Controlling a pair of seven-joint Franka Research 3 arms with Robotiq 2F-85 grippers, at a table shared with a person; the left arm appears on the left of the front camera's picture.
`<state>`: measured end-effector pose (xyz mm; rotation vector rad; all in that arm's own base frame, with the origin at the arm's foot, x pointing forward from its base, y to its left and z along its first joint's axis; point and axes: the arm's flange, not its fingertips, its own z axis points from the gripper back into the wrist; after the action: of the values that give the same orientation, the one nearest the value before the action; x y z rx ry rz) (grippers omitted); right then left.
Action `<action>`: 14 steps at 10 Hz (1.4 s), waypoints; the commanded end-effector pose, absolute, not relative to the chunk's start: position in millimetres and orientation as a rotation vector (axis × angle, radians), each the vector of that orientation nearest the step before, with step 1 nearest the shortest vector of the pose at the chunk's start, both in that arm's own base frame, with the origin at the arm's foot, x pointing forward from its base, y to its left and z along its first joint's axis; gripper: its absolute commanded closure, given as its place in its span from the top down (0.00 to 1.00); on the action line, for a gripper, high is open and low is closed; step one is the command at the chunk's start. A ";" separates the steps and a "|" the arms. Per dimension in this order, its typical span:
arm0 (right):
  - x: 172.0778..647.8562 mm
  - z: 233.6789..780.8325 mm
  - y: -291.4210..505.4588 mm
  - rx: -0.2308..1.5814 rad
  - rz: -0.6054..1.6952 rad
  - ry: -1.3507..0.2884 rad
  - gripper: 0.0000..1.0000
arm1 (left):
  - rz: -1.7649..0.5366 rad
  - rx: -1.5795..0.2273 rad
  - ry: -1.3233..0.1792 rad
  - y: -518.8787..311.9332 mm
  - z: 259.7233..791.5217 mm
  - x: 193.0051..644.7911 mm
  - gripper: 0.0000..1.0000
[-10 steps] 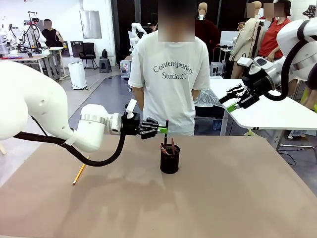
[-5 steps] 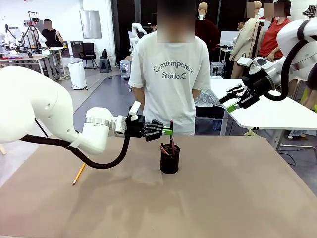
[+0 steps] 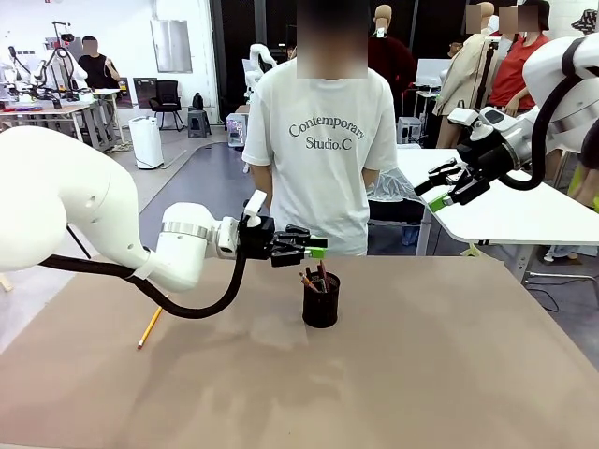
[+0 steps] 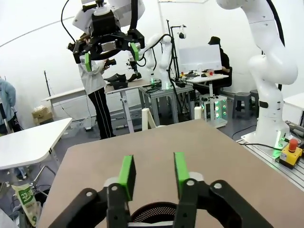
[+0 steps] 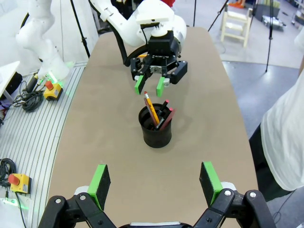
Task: Place the pens into the pen holder.
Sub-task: Pick up a writing instrument from the table and place it into the Pen holder.
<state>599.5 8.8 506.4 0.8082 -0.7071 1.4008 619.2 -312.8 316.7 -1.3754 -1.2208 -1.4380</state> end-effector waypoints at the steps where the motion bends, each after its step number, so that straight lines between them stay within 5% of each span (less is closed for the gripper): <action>1: 602.2 508.6 9.9 0.802 1.403 -0.706 1.00 | -1.421 -1.365 -1.186 -314.2 321.4 622.7 1.00; 8: 602.2 508.6 9.9 0.802 1.403 -0.706 1.00 | -1.422 -1.313 -1.094 -314.2 323.7 613.3 1.00; 14: 602.2 508.6 9.9 0.802 1.403 -0.706 1.00 | -1.410 -1.344 -1.182 -316.8 315.4 621.3 1.00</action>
<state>599.5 8.8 506.4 0.8082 -0.7071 1.4008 620.9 -317.6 313.9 -1.3354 -1.1586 -1.4082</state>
